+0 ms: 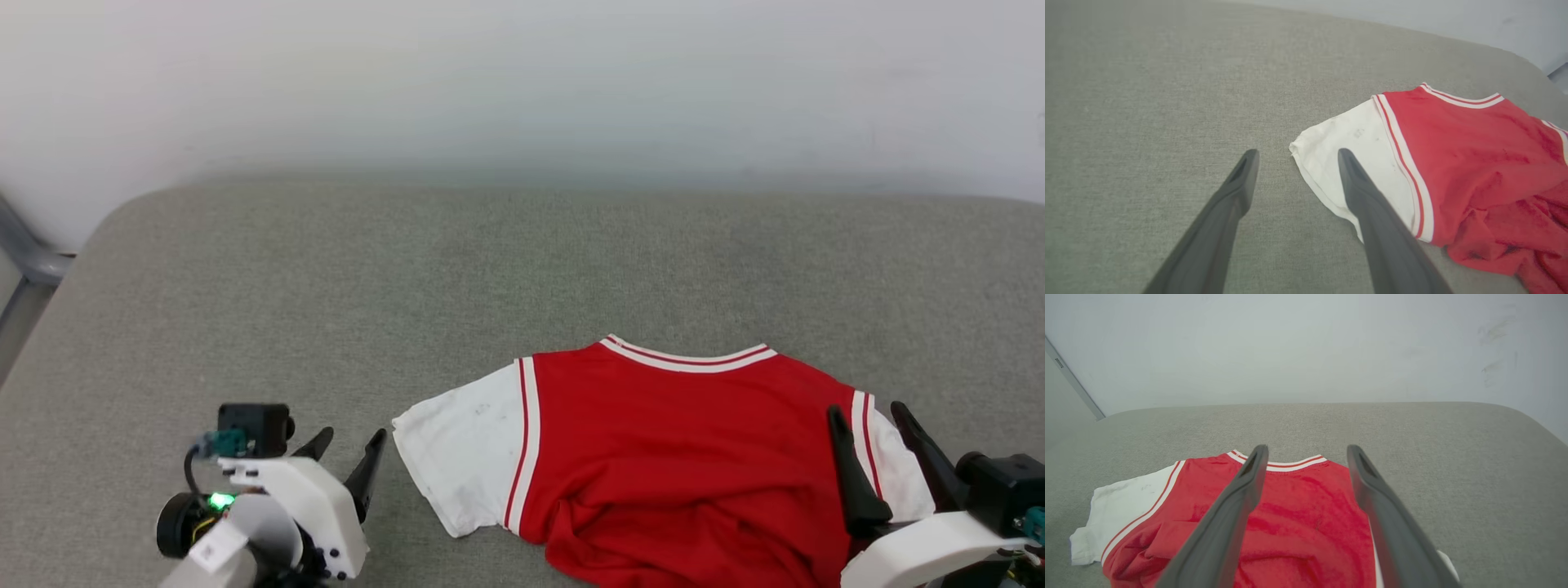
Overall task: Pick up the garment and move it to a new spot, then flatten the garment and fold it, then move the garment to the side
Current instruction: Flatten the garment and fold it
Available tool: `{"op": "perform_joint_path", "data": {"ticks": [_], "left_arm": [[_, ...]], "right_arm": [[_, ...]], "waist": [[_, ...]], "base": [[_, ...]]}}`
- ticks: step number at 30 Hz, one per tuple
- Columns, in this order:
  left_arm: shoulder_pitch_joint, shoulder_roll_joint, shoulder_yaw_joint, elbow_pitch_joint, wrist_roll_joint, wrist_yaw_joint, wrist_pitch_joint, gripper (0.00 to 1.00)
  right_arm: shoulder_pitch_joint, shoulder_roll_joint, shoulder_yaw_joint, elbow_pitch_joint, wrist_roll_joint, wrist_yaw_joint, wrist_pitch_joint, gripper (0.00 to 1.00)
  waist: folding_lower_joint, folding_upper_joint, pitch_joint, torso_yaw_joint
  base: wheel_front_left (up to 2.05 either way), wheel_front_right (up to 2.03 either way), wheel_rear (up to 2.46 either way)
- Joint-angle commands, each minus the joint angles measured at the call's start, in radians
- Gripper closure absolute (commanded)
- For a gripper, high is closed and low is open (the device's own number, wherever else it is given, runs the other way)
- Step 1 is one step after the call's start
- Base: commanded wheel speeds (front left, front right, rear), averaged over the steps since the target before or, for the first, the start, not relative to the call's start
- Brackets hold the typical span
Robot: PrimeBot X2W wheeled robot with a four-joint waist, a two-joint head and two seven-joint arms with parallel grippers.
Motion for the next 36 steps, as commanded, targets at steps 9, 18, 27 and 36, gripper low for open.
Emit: {"op": "perform_joint_path", "data": {"ticks": [9, 18, 27, 36], "left_arm": [[-0.172, 0.024, -0.051, 0.116, -0.107, -0.095, 0.314, 0.0], [-0.256, 0.004, -0.126, 0.242, -0.109, -0.166, 0.455, 0.0], [-0.273, -0.032, -0.176, 0.308, -0.066, -0.193, 0.425, 1.0], [-0.236, 0.034, -0.071, 0.214, -0.014, -0.077, 0.187, 1.0]], "right_arm": [[-0.046, 0.002, 0.017, -0.032, 0.01, -0.001, 0.026, 0.0], [-0.077, 0.002, 0.023, -0.002, 0.034, -0.001, 0.006, 0.0], [-0.088, 0.002, 0.005, 0.049, 0.078, -0.001, 0.009, 0.0], [-0.103, 0.001, -0.14, 0.124, 0.115, -0.001, 0.152, 0.0]], "waist": [[0.0001, -0.0001, 0.11, -0.047], [0.0001, -0.0001, 0.173, -0.086], [0.0001, -0.0001, 0.173, -0.1], [0.0001, -0.0001, 0.119, -0.064]], "base": [[0.0, 0.0, 0.0], [0.0, 0.0, 0.0], [0.0, 0.0, 0.0], [0.0, 0.0, 0.0]]}}
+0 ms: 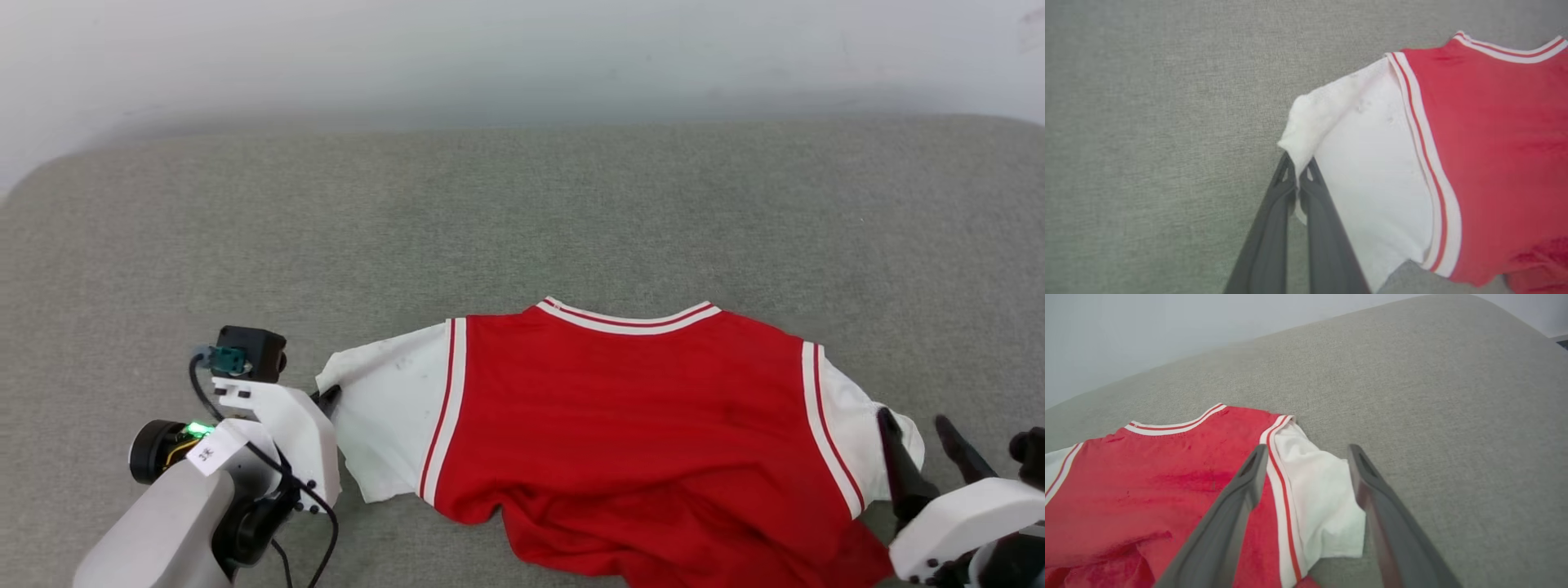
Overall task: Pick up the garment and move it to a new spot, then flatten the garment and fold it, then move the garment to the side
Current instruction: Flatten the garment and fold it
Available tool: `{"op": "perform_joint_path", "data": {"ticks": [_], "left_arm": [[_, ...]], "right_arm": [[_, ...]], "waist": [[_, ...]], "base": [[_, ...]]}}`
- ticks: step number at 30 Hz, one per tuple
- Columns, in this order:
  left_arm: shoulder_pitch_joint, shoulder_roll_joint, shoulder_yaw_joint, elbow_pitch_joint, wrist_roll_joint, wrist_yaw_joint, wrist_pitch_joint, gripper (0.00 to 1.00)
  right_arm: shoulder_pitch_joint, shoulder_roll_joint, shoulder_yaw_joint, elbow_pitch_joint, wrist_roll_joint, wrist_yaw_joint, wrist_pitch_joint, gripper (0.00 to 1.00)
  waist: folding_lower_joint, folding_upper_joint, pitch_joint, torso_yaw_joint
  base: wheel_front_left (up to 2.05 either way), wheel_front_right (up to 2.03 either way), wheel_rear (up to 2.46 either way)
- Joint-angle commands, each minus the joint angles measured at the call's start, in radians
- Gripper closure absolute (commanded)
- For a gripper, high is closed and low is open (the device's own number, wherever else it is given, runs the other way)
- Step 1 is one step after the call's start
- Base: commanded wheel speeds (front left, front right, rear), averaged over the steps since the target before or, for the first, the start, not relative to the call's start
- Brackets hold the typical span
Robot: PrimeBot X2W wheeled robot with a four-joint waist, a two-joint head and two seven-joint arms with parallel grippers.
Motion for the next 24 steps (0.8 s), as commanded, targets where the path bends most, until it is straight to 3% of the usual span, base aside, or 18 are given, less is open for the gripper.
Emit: {"op": "perform_joint_path", "data": {"ticks": [1, 8, 10, 16, 24], "left_arm": [[0.023, 0.014, 0.017, -0.031, -0.001, 0.02, -0.02, 1.0], [0.074, 0.061, 0.051, -0.165, -0.005, 0.077, -0.031, 1.0], [0.079, 0.066, 0.053, -0.184, -0.007, 0.081, -0.028, 1.0], [0.091, 0.081, 0.052, -0.264, -0.012, 0.094, -0.014, 1.0], [0.08, 0.083, 0.049, -0.311, -0.005, 0.102, -0.013, 1.0]], "right_arm": [[-0.018, 0.0, -0.035, 0.014, 0.004, -0.001, 0.06, 0.0], [-0.08, -0.071, -0.078, 0.06, 0.016, -0.001, 0.341, 0.0], [-0.098, -0.084, -0.071, 0.067, 0.02, -0.001, 0.373, 0.0], [-0.21, -0.158, 0.018, 0.134, 0.038, -0.001, 0.536, 0.0], [-0.317, -0.222, 0.138, 0.293, 0.067, -0.001, 0.653, 0.0]], "waist": [[0.0, 0.0, -0.013, 0.015], [0.0, 0.0, -0.026, 0.045], [0.0, 0.0, -0.024, 0.049], [0.0, 0.0, 0.002, 0.073], [0.0, 0.0, 0.047, 0.095]], "base": [[0.0, 0.0, 0.0], [0.0, 0.0, 0.0], [0.0, 0.0, 0.0], [0.0, 0.0, 0.0], [0.0, 0.0, 0.0]]}}
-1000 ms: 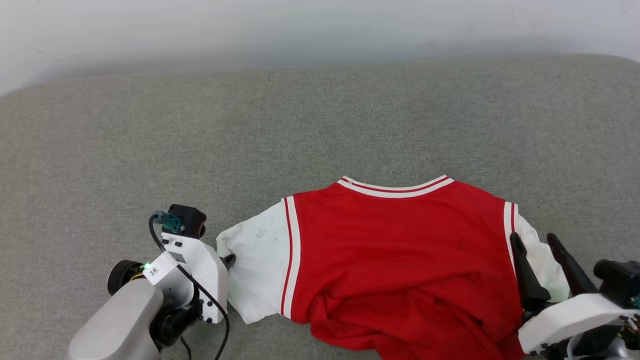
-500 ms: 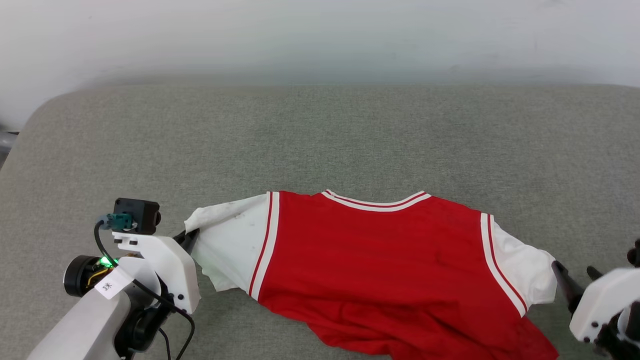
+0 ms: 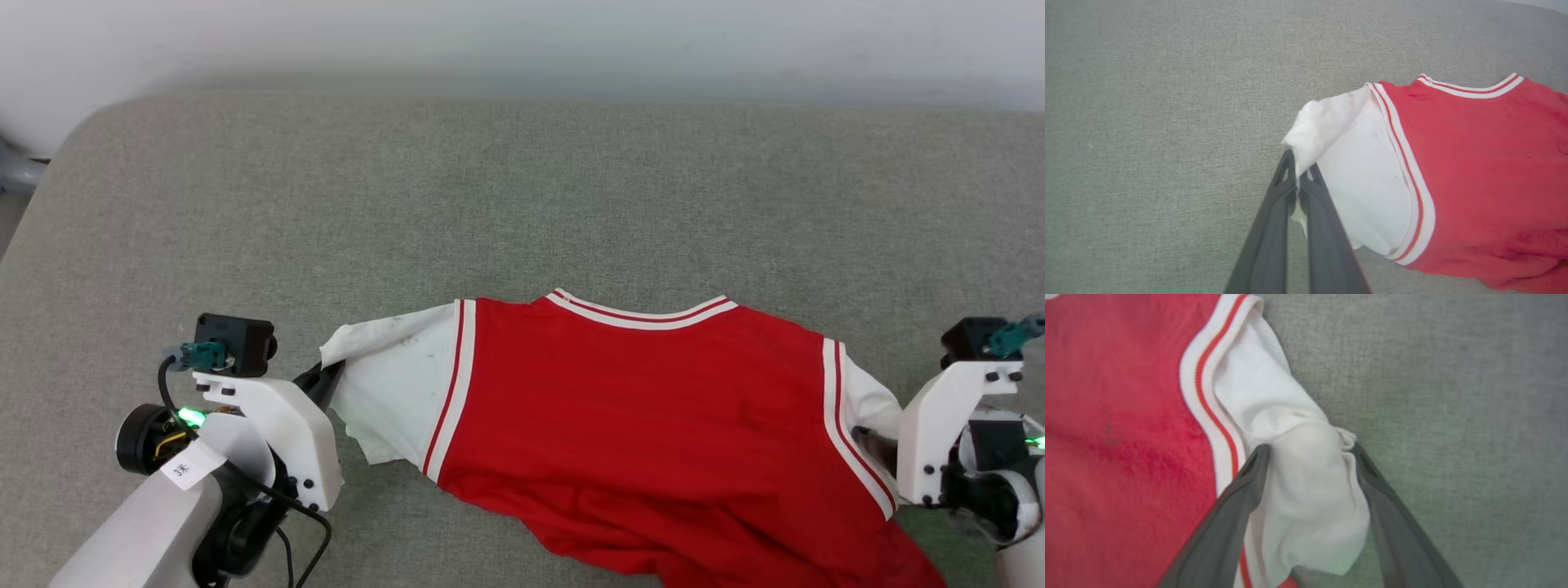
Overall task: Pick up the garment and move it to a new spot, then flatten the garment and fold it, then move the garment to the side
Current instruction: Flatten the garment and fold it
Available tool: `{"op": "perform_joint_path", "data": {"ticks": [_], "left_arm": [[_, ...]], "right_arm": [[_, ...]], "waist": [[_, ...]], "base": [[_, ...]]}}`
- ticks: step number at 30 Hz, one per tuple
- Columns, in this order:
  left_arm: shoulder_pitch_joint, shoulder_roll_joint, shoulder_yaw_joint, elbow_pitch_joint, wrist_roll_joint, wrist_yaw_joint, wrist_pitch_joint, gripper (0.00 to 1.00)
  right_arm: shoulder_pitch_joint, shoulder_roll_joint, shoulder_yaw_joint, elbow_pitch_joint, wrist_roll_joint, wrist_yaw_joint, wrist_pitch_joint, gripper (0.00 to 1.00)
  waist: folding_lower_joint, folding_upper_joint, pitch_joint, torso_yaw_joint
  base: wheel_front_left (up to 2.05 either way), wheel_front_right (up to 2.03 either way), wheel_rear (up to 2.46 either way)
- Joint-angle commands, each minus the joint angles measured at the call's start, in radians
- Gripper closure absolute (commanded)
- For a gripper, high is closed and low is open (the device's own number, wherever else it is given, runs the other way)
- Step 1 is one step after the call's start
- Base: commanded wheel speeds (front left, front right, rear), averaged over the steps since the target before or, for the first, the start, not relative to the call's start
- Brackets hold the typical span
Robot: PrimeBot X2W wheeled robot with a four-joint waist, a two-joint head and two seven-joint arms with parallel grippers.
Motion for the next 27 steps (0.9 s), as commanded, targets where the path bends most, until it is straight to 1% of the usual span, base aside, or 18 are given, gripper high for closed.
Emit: {"op": "perform_joint_path", "data": {"ticks": [1, 5, 6, 7, 8, 10, 14, 17, 21, 27], "left_arm": [[-0.003, 0.005, 0.0, -0.004, 0.003, 0.001, -0.003, 1.0], [-0.002, 0.004, -0.002, 0.002, -0.007, -0.008, -0.003, 1.0], [-0.002, 0.004, -0.002, 0.005, -0.009, -0.01, -0.003, 1.0], [-0.002, 0.005, -0.002, 0.008, -0.008, -0.014, -0.003, 1.0], [-0.002, 0.005, -0.002, 0.01, -0.01, -0.016, -0.005, 1.0], [-0.006, 0.002, 0.002, 0.019, -0.017, -0.018, -0.009, 1.0], [-0.021, -0.003, 0.015, 0.038, -0.015, -0.018, -0.033, 1.0], [-0.038, -0.005, 0.027, 0.052, -0.005, -0.012, -0.056, 1.0], [-0.08, -0.008, 0.046, 0.08, -0.004, -0.018, -0.078, 1.0], [-0.182, -0.036, 0.078, 0.156, 0.007, -0.035, -0.15, 1.0]], "right_arm": [[-0.009, -0.005, 0.007, 0.036, 0.012, -0.001, 0.035, 0.0], [-0.008, 0.013, 0.037, 0.126, 0.027, -0.001, 0.123, 0.0], [-0.01, 0.018, 0.042, 0.137, 0.03, -0.001, 0.132, 0.51], [-0.016, 0.024, 0.045, 0.145, 0.04, 0.0, 0.139, 0.91], [-0.021, 0.025, 0.047, 0.149, 0.041, 0.0, 0.142, 1.0], [-0.042, 0.02, 0.048, 0.146, 0.047, -0.001, 0.132, 1.0], [-0.092, -0.005, 0.047, 0.1, 0.043, -0.001, 0.058, 1.0], [-0.124, -0.026, 0.043, 0.061, 0.02, -0.001, -0.008, 1.0], [-0.174, -0.042, 0.039, 0.031, -0.029, -0.001, -0.088, 1.0], [-0.27, -0.027, 0.036, 0.013, -0.088, -0.001, -0.154, 1.0]], "waist": [[-0.0001, 0.0, 0.007, 0.005], [-0.0001, 0.0, 0.014, 0.011], [-0.0001, 0.0, 0.014, 0.011], [-0.0001, 0.0, 0.014, 0.011], [-0.0001, 0.0, 0.013, 0.011], [-0.0001, 0.0, 0.009, 0.011], [-0.0001, 0.0, -0.012, 0.006], [-0.0001, 0.0, -0.028, -0.001], [-0.0001, 0.0, -0.052, -0.017], [-0.0001, 0.0, -0.07, -0.04]], "base": [[0.0, 0.0, 0.0], [0.0, 0.0, 0.0], [0.0, 0.0, 0.0], [0.0, 0.0, 0.0], [0.0, 0.0, 0.0], [0.0, 0.0, 0.0], [0.0, 0.0, 0.0], [0.0, 0.0, 0.0], [0.0, 0.0, 0.0], [0.0, 0.0, 0.0]]}}
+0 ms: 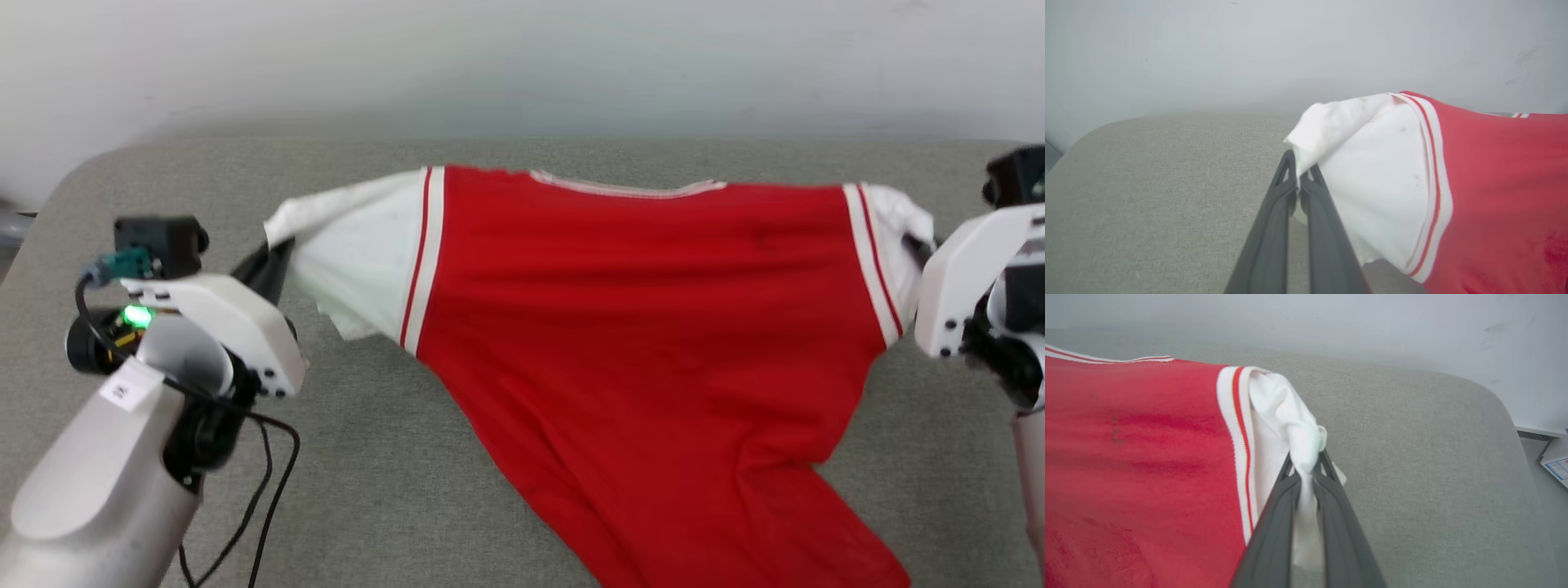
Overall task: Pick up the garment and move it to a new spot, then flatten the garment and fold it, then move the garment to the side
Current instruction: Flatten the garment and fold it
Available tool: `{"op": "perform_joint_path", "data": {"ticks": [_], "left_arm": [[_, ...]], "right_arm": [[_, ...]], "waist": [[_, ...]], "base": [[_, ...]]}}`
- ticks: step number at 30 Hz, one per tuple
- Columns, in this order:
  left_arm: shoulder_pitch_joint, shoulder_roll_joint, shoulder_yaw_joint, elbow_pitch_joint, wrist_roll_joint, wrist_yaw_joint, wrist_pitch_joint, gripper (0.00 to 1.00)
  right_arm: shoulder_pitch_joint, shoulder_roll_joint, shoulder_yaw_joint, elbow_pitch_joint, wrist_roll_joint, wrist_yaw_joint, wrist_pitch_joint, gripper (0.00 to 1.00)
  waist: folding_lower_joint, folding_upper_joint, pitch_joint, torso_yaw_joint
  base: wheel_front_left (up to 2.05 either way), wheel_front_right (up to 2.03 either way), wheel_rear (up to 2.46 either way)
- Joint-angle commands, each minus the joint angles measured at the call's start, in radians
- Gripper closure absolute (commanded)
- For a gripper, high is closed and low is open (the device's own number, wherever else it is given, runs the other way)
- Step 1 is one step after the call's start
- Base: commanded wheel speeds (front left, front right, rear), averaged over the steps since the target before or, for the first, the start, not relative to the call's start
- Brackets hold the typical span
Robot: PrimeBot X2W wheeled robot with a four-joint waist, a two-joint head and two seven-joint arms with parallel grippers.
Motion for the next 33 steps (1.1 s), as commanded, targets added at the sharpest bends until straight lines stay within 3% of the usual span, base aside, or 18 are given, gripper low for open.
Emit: {"op": "perform_joint_path", "data": {"ticks": [1, 10, 18, 26, 33], "left_arm": [[-0.043, -0.009, 0.014, 0.022, 0.007, -0.005, -0.026, 1.0], [-0.317, -0.069, 0.057, 0.217, 0.049, -0.051, -0.174, 1.0], [-0.614, -0.083, 0.071, 0.348, 0.105, -0.096, -0.266, 1.0], [-0.851, -0.09, 0.084, 0.463, 0.128, -0.147, -0.32, 1.0], [-0.929, -0.103, 0.084, 0.575, 0.121, -0.196, -0.35, 1.0]], "right_arm": [[-0.038, 0.003, -0.008, -0.003, -0.019, -0.001, -0.025, 1.0], [-0.275, 0.028, -0.023, 0.07, -0.116, -0.002, -0.214, 1.0], [-0.556, 0.045, -0.049, 0.149, -0.217, -0.002, -0.384, 1.0], [-0.802, 0.059, -0.074, 0.213, -0.266, -0.002, -0.467, 1.0], [-0.882, 0.091, -0.062, 0.301, -0.269, -0.002, -0.522, 1.0]], "waist": [[0.0, 0.0, -0.001, -0.006], [0.0, 0.0, 0.042, -0.023], [0.0, 0.0, 0.141, -0.03], [0.0, 0.0, 0.252, -0.036], [0.0, 0.0, 0.336, -0.048]], "base": [[0.0, 0.0, 0.0], [0.0, 0.0, 0.0], [0.0, 0.0, 0.0], [0.0, 0.0, 0.0], [0.0, 0.0, 0.0]]}}
